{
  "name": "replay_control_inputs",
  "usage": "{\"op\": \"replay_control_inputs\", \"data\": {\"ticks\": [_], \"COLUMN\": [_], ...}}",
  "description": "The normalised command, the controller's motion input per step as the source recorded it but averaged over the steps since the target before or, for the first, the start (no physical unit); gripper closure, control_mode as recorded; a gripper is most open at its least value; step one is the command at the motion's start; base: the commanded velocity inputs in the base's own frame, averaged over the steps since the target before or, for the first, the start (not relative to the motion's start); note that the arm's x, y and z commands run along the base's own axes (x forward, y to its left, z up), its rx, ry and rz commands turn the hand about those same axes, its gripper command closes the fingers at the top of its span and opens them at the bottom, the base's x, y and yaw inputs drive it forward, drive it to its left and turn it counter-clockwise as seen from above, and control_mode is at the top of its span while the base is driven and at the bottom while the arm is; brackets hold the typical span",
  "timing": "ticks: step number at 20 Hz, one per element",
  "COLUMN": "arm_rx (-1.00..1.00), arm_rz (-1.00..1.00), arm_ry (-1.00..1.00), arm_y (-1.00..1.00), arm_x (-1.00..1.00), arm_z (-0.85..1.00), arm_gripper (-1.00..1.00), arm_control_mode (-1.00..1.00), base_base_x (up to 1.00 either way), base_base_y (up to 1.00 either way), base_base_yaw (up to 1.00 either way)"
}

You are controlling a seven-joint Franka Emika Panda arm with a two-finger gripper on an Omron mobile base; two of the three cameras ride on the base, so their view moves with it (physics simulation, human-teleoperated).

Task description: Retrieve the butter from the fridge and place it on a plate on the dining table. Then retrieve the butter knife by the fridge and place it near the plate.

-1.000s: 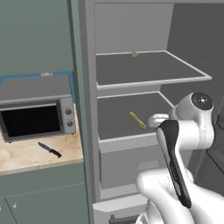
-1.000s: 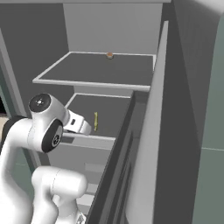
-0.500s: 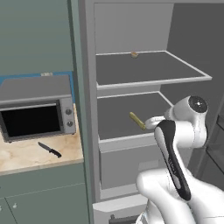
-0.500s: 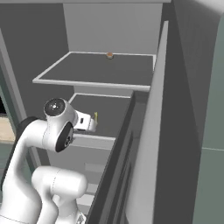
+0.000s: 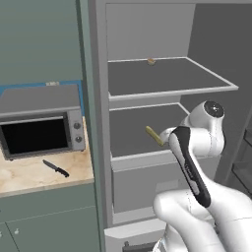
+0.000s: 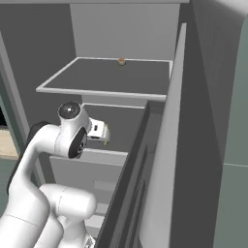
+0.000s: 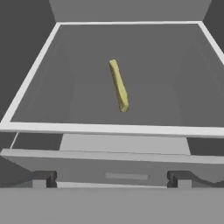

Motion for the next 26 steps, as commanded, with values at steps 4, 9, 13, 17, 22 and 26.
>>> {"op": "replay_control_inputs", "data": {"ticks": [4, 9, 13, 17, 22, 26], "arm_rx": [-0.02, -0.01, 0.0, 0.0, -0.01, -0.02], "arm_rz": [-0.04, -0.06, -0.03, 0.0, 0.0, 0.0], "arm_ry": [0.0, 0.06, 0.07, 0.05, 0.06, 0.04], "arm_y": [0.0, 0.0, 0.0, 0.0, 0.0, 0.0], "arm_x": [0.35, 0.44, 0.34, 0.32, 0.41, 0.42], "arm_z": [-0.19, -0.16, -0.06, -0.14, -0.37, -0.32], "arm_gripper": [-1.0, -1.0, -1.0, -1.0, -1.0, -1.0], "arm_control_mode": [-1.0, -1.0, -1.0, -1.0, -1.0, -1.0], "base_base_x": [0.0, 0.0, 0.0, 0.0, 0.0, 0.0], "base_base_y": [0.0, 0.0, 0.0, 0.0, 0.0, 0.0], "base_base_yaw": [0.0, 0.0, 0.0, 0.0, 0.0, 0.0]}}
